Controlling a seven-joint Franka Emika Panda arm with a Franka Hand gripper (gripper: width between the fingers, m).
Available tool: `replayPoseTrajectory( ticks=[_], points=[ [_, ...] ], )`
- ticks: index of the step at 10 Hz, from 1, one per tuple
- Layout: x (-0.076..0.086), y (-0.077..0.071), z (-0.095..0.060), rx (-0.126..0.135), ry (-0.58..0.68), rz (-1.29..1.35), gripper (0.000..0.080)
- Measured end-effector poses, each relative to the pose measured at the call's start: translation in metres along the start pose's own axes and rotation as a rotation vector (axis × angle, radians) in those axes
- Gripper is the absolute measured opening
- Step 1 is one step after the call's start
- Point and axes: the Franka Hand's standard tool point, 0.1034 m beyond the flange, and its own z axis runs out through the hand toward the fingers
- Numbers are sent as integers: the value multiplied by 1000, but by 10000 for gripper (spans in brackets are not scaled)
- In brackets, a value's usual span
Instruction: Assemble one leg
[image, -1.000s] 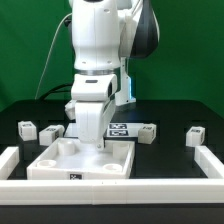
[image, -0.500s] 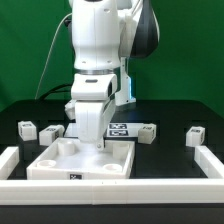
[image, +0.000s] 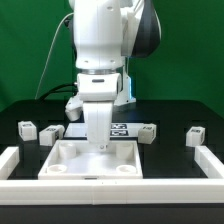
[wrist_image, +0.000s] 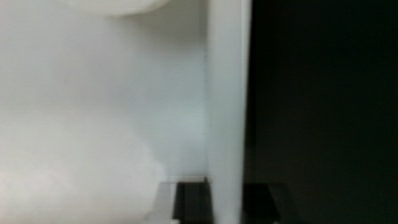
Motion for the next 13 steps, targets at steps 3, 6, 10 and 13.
replayPoseTrajectory(
  ticks=[3, 6, 10, 13],
  points=[
    [2, 2, 0, -6, 1, -1, 58],
    [22, -1, 1, -4, 14, -34, 58],
    [65, 3, 1, -25, 39, -43, 58],
    [89, 8, 2, -29, 43, -10, 58]
  ],
)
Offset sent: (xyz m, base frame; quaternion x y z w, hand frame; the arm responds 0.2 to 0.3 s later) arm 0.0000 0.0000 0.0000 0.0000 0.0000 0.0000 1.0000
